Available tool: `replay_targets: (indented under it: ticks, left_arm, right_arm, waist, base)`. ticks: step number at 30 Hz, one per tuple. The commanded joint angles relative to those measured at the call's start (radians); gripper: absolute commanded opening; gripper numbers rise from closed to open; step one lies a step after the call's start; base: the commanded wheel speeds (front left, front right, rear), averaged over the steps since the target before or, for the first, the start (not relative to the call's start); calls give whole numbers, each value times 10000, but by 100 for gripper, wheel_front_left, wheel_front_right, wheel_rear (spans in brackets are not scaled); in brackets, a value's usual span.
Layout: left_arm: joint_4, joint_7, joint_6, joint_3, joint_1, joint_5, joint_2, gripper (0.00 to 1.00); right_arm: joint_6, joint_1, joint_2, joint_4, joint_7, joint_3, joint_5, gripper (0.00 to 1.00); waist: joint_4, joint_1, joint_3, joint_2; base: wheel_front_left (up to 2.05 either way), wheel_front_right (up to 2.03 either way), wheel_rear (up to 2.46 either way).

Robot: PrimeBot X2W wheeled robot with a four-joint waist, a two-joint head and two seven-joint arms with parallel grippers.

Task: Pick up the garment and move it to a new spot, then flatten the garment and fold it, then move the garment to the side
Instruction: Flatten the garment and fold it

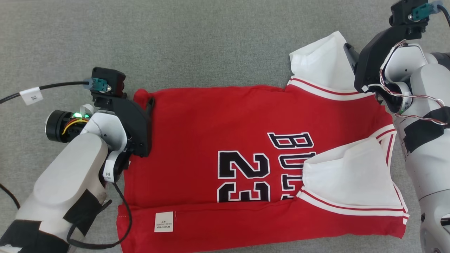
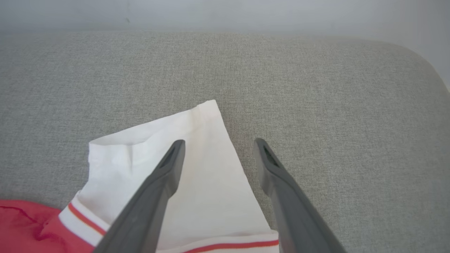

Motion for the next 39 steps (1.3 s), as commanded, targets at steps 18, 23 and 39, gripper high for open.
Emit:
replay_targets:
  ticks: [18,23,39]
  left_arm:
    - [131,349,81,-17,-228,-90,159,0]
    - [-82,376,61,43,-283,-207,283,0]
    - [-599,221,30,-68,-449,-222,61,0]
  right_arm:
    - [-22,-1010,-307,781,94,34,-216,100]
    - [-22,-1321,-255,1064,444,72,-429,100]
    - [-22,-1513,-443,1895,443,1,-226,100]
  waist:
    - [118,1,571,-1]
    - [216,1,797,-1]
    - [792,1,1125,-1]
  base:
    - [0,0,0]
    - [0,0,0]
    - [0,0,0]
